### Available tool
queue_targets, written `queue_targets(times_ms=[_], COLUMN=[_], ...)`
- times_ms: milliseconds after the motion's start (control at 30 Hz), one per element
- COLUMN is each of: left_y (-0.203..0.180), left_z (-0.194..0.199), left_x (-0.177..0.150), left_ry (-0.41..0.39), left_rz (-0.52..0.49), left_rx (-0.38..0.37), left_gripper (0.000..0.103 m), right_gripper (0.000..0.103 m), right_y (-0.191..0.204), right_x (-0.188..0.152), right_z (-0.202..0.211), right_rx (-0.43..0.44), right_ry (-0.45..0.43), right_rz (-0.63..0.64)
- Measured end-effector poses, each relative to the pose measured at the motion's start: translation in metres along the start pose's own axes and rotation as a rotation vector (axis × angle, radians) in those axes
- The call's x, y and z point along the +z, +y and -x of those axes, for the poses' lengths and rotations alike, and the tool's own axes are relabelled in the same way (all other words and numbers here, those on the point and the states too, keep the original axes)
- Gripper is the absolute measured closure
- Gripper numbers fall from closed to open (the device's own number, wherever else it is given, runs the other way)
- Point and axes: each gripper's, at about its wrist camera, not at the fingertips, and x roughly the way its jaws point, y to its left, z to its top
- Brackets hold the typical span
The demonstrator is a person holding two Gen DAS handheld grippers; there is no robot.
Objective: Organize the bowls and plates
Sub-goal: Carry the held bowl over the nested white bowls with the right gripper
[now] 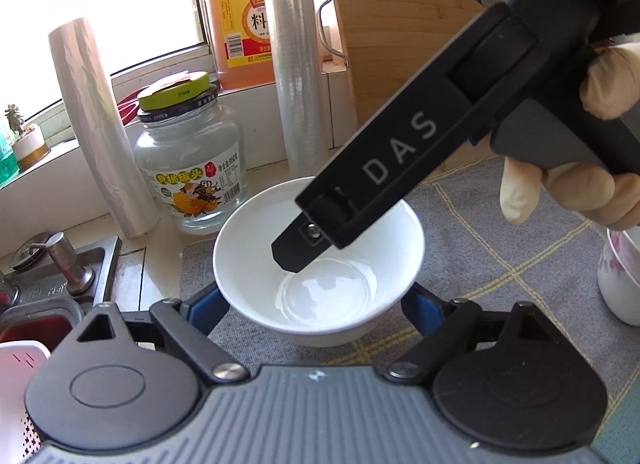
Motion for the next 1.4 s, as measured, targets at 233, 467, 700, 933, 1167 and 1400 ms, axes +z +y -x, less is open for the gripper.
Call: queue_targets(times_ms=[233,467,700,933,1167,1400], left_y=[-0.009,-0.020,-0.036,-0.049,-0.060,-0.070], left_z=[0.020,0.037,0.048,0.059,0.071,0.079], left_x=[0.000,-0.003,-0.008,-0.012,-0.010,-0.006], left_ry=[-0.001,-0.007,0.011,0.012,-0.002,-0.019], left_rz=[-0.031,-0.059,-0.094,-0.112,-0.153,-0.201], left_rx=[-0.014,-0.055,-0.105,-0.141,-0.167,-0.215], left_gripper=[0.011,0.011,0.011,0.011,0.011,0.011], right_gripper=[0.027,0.027,0.027,0.027,0.027,0.027], right_y=[0.010,0.016,0.018,0.022,0.025,0.024], right_x=[-0.013,-0.032,-0.058,-0.074,-0.086,-0.100], right_z=[0.023,0.041,0.058,0.074,0.091,0.111], right_rx=[0.002,-0.026,-0.042,-0.063,-0.080,-0.121], right_ry=[-0.027,-0.044,-0.062,-0.074,-0.093,-0.108], right_rz=[-0.014,-0.046,-0.103,-0.124,-0.141,-0.195])
